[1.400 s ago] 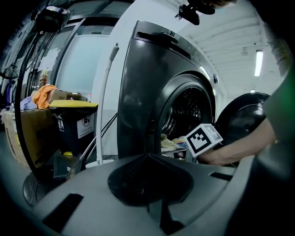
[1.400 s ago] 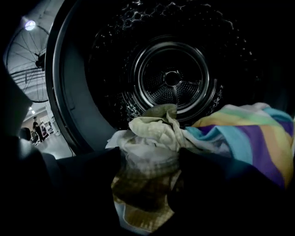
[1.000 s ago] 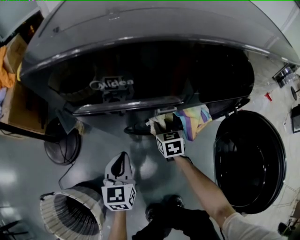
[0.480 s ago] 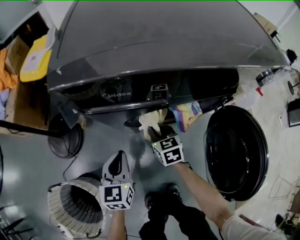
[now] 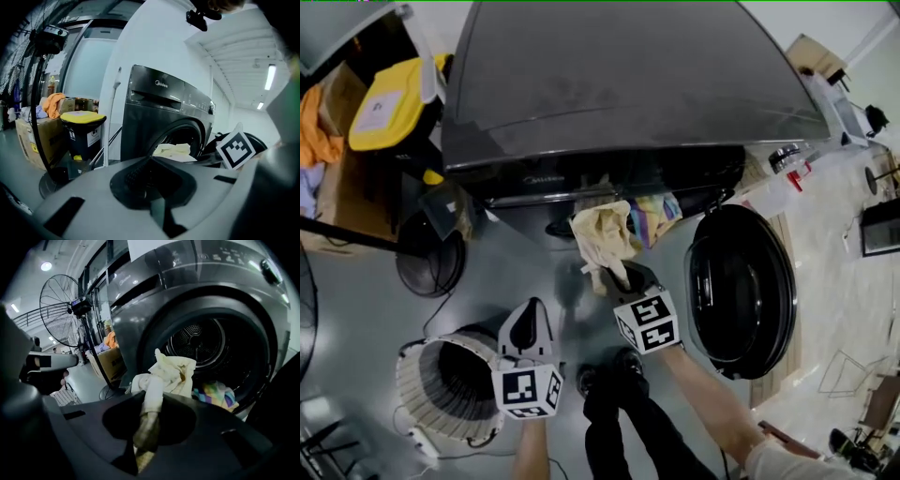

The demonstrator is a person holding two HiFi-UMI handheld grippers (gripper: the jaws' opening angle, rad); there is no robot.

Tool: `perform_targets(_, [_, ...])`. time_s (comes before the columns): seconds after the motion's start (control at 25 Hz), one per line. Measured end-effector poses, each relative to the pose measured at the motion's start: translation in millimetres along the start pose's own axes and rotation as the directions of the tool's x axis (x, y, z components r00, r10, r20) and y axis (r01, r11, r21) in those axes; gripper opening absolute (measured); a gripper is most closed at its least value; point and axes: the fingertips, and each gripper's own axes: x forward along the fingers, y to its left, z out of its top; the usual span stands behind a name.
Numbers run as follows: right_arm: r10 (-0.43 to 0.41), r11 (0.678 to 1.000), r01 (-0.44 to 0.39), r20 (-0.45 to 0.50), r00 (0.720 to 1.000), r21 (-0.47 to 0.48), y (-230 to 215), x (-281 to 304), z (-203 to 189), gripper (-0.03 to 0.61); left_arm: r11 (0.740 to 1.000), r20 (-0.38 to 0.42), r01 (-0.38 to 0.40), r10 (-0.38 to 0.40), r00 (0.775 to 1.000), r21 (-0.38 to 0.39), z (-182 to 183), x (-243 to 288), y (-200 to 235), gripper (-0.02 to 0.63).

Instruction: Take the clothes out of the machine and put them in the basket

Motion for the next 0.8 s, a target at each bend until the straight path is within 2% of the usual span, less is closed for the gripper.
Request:
perform_targets(0.48, [0.023,0.996,-0.015,0.091,0.996,-0.087,39.3,-99.7,51.8,0.077,0.994,0.057,-0.097,0.1,0.993,-0.057,32.8,-72.6,12.1,0.018])
perform_targets(0.8, [0.074,0.99,-0.063,0.084,0.994,-0.123,70.7,-127.6,69.2,0.077,0.981,0.085,-0.163,0.172,0.981,-0.1,46.5,-110.5,27.0,0.018])
